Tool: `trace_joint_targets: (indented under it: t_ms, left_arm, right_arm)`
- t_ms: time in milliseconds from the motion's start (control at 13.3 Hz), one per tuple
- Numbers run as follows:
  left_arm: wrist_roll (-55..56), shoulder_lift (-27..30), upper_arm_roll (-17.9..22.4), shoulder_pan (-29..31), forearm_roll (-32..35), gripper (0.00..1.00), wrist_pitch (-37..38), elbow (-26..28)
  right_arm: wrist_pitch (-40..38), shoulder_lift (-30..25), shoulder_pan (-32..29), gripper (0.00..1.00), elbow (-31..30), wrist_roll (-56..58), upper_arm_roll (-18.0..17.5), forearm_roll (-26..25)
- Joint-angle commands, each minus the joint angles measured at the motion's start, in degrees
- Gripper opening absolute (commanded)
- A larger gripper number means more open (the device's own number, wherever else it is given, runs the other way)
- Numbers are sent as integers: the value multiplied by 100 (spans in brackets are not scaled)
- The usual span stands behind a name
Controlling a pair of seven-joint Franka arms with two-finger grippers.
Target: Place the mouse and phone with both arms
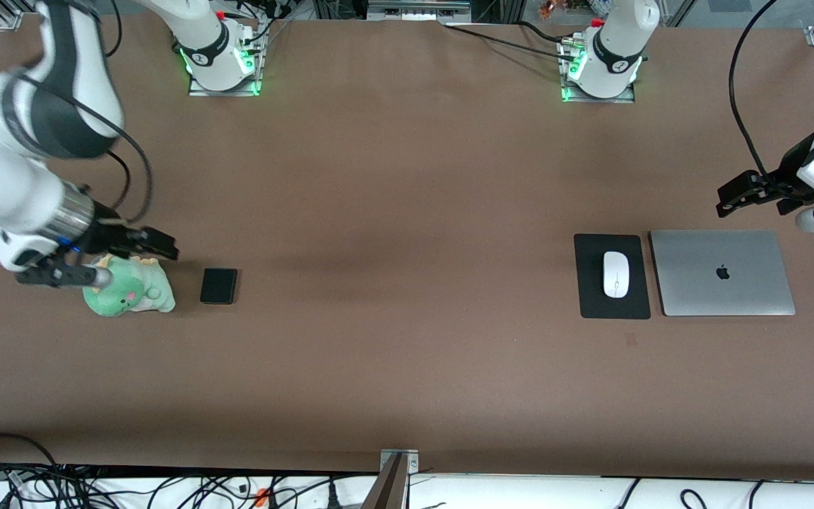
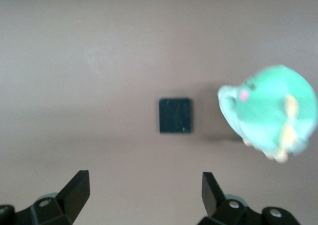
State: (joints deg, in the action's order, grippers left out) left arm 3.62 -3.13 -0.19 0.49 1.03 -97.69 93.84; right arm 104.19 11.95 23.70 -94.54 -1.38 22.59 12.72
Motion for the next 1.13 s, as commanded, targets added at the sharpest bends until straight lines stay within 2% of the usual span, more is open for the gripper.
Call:
trace_joint_targets:
  t_ms: [0,75,226,377,1055]
  left_arm:
    - [7,-12,-16,47,-59,100,153,-269]
    - [7,-29,-25,47,-33,100,153,-278]
    - [16,-29,-25,47,-24,100,153,-278]
    - [16,-29,-8,47,-24,100,153,-278]
    - [16,-29,19,47,-50,100,153,-296]
  right_arm:
    - [-460,-473,-154,100,-12,68,-9,-478]
    - [-565,-631,-286,100,6,59,-105,-689]
    - [-907,-729,-733,100,259,59,-543,-1103]
    - [-1346,-729,-1173,100,681,59,-922,-1166]
    - [-1383,-676,-1211,100,955,15,-941,-1105]
